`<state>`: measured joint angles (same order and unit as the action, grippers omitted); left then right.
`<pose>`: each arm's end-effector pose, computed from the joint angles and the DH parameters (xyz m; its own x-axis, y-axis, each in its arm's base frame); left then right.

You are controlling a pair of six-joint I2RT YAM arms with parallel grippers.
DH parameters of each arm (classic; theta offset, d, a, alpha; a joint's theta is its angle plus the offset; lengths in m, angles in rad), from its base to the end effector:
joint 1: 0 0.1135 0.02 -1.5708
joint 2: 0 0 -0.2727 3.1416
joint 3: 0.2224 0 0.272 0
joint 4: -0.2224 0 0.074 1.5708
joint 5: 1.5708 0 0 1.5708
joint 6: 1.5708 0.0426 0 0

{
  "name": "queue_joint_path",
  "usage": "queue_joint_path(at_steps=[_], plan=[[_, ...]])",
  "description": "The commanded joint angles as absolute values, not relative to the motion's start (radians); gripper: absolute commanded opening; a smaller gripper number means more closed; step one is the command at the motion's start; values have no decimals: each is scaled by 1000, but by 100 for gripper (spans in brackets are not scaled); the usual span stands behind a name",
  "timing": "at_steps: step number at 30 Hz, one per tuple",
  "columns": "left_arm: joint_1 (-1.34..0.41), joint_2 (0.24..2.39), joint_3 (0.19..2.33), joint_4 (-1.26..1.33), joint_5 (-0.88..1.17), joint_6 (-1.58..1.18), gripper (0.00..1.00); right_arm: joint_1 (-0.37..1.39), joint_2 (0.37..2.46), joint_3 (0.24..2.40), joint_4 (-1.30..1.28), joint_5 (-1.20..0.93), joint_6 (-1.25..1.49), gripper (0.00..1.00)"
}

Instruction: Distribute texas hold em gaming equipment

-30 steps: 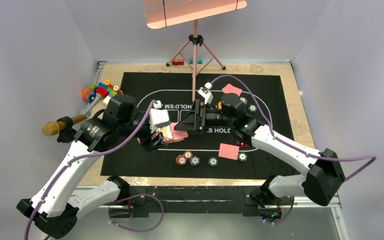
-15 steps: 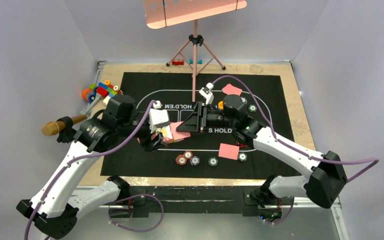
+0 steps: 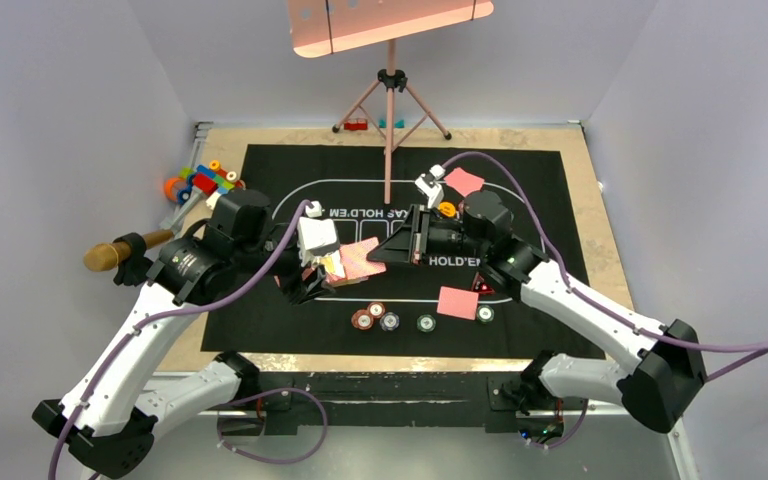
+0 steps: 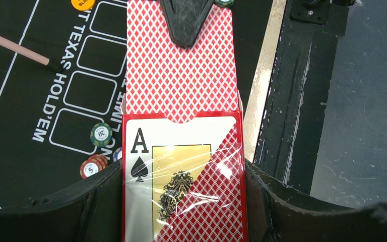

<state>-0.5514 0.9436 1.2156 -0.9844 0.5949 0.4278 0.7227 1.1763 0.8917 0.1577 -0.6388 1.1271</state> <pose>0.1426 -0.1157 0.3919 -0.1767 0.5121 -0.8406 0.9545 0.2976 -0.0193 0.2037 0.2135 0.3347 -0.9210 0.1546 -0.3577 -0.3326 0.1662 0.9283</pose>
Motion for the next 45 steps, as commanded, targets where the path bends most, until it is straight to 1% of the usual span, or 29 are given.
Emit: queue_joint_path(at_steps=[1,9,17,20,24,27,31,36,41,45], plan=[[-551,925,1259,-929,624,409,0,699,1123,891,134,-641,1123,7],[-552,923,1256,-930,624,409,0,585,1039,893,39,-682,1095,0],[-551,917,1257,-938,621,412,0,398,921,857,-187,-725,979,0],[-552,917,1259,-940,623,411,0,318,888,807,-326,-703,882,0],[-552,917,1265,-940,626,414,0,240,874,656,-370,-647,833,0],[-552,918,1268,-940,630,414,0,226,888,559,-354,-559,815,0],[-552,915,1275,-955,633,429,0,221,942,499,-338,-461,778,0],[-552,906,1274,-960,633,439,0,216,1012,477,-326,-365,746,0],[-552,897,1267,-962,635,440,0,214,1027,477,-337,-261,726,0],[-552,896,1268,-965,638,443,0,215,1038,486,-368,-220,714,0]])
